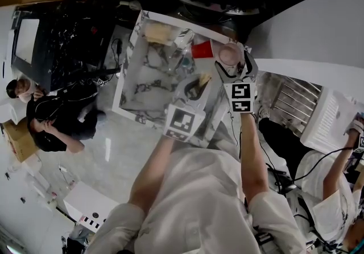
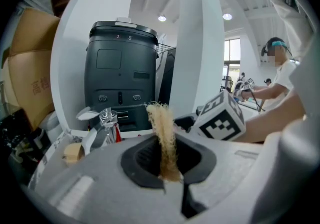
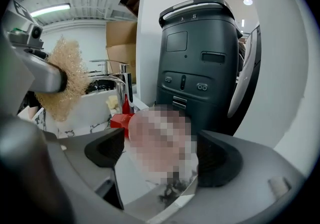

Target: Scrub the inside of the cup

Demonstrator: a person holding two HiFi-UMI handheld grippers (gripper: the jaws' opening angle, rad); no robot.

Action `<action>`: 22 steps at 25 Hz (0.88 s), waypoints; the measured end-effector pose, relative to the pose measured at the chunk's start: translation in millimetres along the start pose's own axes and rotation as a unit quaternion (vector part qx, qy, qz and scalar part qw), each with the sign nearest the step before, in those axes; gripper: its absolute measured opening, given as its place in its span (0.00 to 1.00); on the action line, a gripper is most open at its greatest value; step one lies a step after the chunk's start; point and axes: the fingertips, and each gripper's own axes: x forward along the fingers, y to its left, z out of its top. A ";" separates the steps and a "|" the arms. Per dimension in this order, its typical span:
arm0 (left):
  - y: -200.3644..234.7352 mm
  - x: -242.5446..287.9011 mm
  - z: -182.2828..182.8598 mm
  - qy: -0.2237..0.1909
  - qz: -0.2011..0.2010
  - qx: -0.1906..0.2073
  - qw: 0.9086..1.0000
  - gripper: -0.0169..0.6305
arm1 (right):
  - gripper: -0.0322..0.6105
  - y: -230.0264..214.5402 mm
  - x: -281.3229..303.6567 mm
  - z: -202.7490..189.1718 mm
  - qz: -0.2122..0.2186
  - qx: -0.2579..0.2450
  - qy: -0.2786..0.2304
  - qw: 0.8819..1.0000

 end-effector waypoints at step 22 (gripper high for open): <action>21.6 -31.1 2.3 -0.014 0.015 -0.008 1.000 0.07 | 0.64 3.8 1.7 12.3 0.010 -0.009 0.021 1.000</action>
